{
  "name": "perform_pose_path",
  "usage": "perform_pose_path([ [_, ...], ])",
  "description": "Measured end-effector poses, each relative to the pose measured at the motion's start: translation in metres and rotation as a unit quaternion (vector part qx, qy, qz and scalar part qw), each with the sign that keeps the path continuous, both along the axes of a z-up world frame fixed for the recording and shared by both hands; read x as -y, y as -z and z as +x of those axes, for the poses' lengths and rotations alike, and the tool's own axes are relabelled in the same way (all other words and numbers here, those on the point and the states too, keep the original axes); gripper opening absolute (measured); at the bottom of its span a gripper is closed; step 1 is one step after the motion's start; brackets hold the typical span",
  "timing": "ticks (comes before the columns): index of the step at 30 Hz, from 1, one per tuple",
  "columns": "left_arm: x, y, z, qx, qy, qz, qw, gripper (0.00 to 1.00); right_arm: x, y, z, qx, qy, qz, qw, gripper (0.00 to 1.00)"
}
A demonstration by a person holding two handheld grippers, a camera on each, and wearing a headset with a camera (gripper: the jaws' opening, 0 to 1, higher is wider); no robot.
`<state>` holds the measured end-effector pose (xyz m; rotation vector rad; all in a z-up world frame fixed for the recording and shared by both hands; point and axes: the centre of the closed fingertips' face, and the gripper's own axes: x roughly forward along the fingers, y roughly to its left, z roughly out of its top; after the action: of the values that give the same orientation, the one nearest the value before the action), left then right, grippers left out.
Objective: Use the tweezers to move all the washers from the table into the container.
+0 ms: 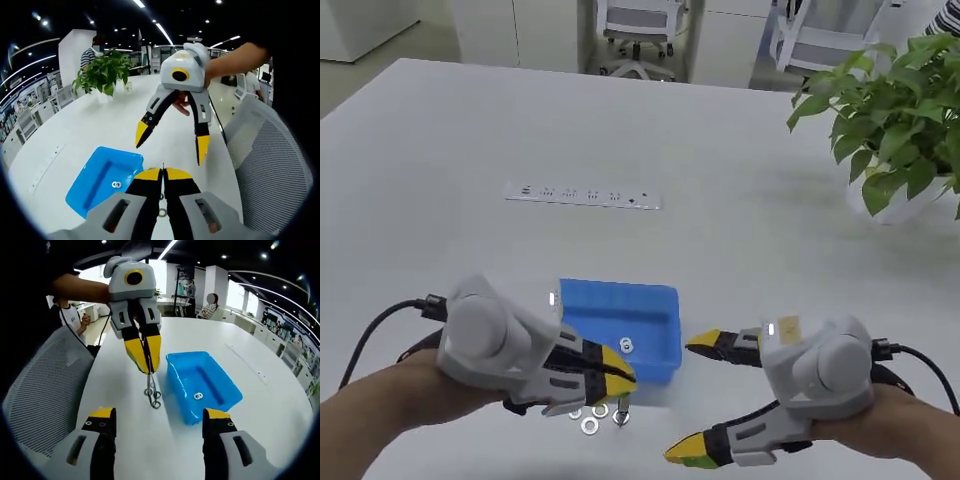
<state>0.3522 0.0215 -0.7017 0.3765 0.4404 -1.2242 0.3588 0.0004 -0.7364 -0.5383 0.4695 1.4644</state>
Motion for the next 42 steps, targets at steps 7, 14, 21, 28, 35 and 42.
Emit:
perform_pose_path([
  [7,0.001,0.0,-0.001,0.002,0.022,0.013,0.9997,0.05,-0.01,0.004,-0.003,0.013,-0.033,-0.01,0.9993,0.53],
  [14,0.002,0.001,-0.002,-0.003,0.039,0.021,0.999,0.05,-0.021,0.009,-0.005,0.013,-0.058,-0.013,0.9981,0.42],
  [21,0.003,0.001,-0.002,-0.01,0.044,0.02,0.9988,0.05,-0.031,0.018,-0.007,0.021,-0.082,-0.026,0.996,0.33],
  [28,0.001,0.002,-0.001,-0.013,0.045,0.024,0.9986,0.05,-0.04,0.026,-0.009,0.021,-0.101,-0.033,0.9942,0.25],
  [35,0.0,0.001,-0.002,-0.015,0.044,0.025,0.9986,0.05,-0.049,0.031,-0.009,0.019,-0.113,-0.038,0.9927,0.17],
  [42,0.0,0.001,0.0,-0.015,0.042,0.023,0.9987,0.05,-0.053,0.033,-0.013,0.016,-0.125,-0.041,0.9911,0.11],
])
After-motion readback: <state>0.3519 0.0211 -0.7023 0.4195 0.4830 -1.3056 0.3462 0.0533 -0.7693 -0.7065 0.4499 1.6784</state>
